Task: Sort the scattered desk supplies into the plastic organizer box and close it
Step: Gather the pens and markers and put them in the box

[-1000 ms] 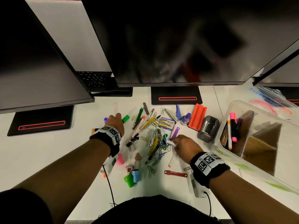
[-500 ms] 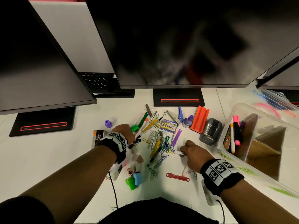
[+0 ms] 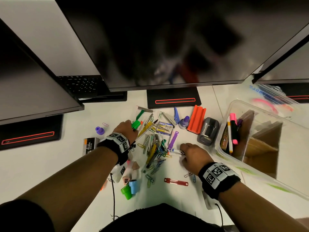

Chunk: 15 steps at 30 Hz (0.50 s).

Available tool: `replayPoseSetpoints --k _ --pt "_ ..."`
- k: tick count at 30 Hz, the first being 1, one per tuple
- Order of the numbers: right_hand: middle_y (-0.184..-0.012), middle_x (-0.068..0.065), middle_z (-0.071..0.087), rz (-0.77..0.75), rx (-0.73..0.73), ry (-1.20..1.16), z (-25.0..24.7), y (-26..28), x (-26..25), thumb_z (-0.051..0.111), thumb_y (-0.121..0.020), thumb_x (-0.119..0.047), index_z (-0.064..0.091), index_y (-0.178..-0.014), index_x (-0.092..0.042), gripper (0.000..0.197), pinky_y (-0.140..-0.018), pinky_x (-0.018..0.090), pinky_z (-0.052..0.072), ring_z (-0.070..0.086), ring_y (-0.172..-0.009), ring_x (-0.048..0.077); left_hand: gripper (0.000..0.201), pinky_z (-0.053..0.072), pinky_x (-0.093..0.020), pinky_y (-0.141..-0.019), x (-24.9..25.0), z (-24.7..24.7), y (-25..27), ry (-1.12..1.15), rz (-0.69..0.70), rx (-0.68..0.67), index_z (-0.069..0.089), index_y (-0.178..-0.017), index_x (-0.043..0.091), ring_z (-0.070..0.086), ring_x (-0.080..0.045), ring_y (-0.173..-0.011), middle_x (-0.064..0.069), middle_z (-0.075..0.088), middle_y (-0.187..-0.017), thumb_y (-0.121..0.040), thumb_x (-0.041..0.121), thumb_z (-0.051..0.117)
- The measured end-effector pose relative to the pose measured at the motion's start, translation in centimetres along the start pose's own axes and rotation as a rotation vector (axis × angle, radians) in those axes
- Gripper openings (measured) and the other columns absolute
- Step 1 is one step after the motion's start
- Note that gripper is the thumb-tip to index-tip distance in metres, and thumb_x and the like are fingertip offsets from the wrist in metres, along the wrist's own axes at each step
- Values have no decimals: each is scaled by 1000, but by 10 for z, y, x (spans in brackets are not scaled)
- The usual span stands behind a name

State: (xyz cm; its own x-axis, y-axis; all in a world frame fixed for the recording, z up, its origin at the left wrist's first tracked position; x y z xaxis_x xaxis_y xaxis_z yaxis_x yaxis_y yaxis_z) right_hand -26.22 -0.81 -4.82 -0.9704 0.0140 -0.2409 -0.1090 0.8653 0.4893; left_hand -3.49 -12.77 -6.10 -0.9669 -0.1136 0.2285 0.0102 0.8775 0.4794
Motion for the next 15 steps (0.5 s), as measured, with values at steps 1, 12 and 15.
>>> replayPoseSetpoints --k 1,12,15 --pt "-112 9 59 14 27 -15 -4 0 0 50 -82 -20 52 -110 -14 30 -77 32 46 55 -106 30 33 44 -31 -69 2 1 -1 -14 8 2 50 -111 9 58 -25 -88 -11 61 -106 -90 34 51" --pt "-110 18 66 60 119 -138 -22 -15 -14 43 -92 -25 45 -125 -13 35 -75 35 48 61 -100 36 26 45 -30 -74 4 1 6 -62 31 -26 54 -108 10 57 -25 -87 -11 63 -107 -87 26 52" --pt "-112 17 65 -32 133 -114 -27 -22 -38 43 -94 -25 46 -126 -14 34 -78 35 48 60 -101 35 24 45 -29 -75 -4 -2 11 -63 18 -38 54 -106 11 56 -25 -87 -10 63 -107 -88 26 49"
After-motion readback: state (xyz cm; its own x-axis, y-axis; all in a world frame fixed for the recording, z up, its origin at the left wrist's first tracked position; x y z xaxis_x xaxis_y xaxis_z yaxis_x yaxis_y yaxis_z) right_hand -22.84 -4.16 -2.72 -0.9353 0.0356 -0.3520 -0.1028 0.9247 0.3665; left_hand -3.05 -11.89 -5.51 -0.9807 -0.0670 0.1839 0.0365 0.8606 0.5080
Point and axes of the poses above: each hand's wrist, its own y-axis away from the middle knuckle, its own z-axis out of the palm, x = y × z, the point moved 7 cm from there along -y, towards the middle knuckle
